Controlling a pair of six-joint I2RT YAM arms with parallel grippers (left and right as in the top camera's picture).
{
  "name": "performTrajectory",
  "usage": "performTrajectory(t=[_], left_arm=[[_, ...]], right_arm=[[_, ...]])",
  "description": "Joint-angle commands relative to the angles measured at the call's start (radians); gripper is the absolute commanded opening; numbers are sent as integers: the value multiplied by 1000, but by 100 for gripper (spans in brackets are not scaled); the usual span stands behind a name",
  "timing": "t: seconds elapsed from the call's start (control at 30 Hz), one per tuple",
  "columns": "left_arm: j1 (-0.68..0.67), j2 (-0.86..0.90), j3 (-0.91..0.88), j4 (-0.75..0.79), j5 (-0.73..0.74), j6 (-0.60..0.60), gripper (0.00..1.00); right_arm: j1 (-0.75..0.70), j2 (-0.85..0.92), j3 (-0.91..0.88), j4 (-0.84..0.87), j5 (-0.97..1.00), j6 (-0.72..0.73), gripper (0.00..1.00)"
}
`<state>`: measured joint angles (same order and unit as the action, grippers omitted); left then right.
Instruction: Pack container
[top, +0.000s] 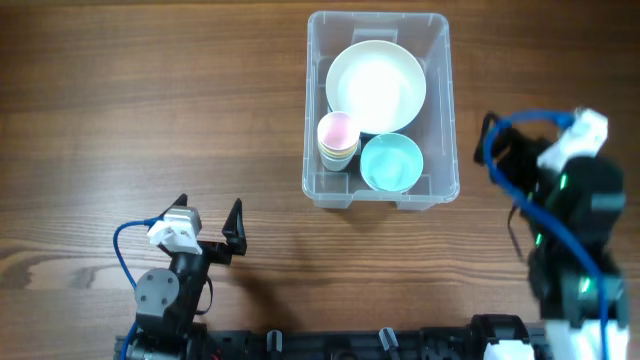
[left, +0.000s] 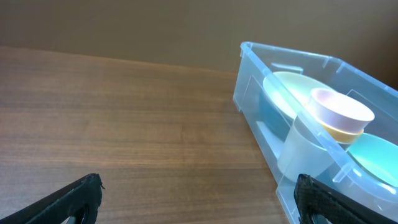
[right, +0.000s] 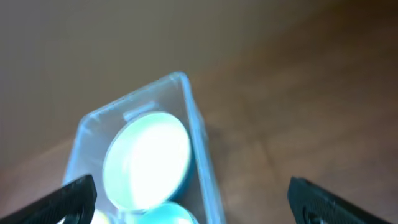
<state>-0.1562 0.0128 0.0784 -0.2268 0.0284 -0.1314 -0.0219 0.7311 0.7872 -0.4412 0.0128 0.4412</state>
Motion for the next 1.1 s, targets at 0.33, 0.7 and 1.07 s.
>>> performTrajectory(t=[0.33,0.7,1.07], left_arm=[[-3,-10,-9,3,16,16,100],[-3,-10,-9,3,16,16,100],[-3,-10,-9,3,16,16,100]], right_arm=[[6,-665,-571,88,-352,-610,100],[6,-727,-663,90,-354,-589,100],[6,-724,-663,90,-354,-592,100]])
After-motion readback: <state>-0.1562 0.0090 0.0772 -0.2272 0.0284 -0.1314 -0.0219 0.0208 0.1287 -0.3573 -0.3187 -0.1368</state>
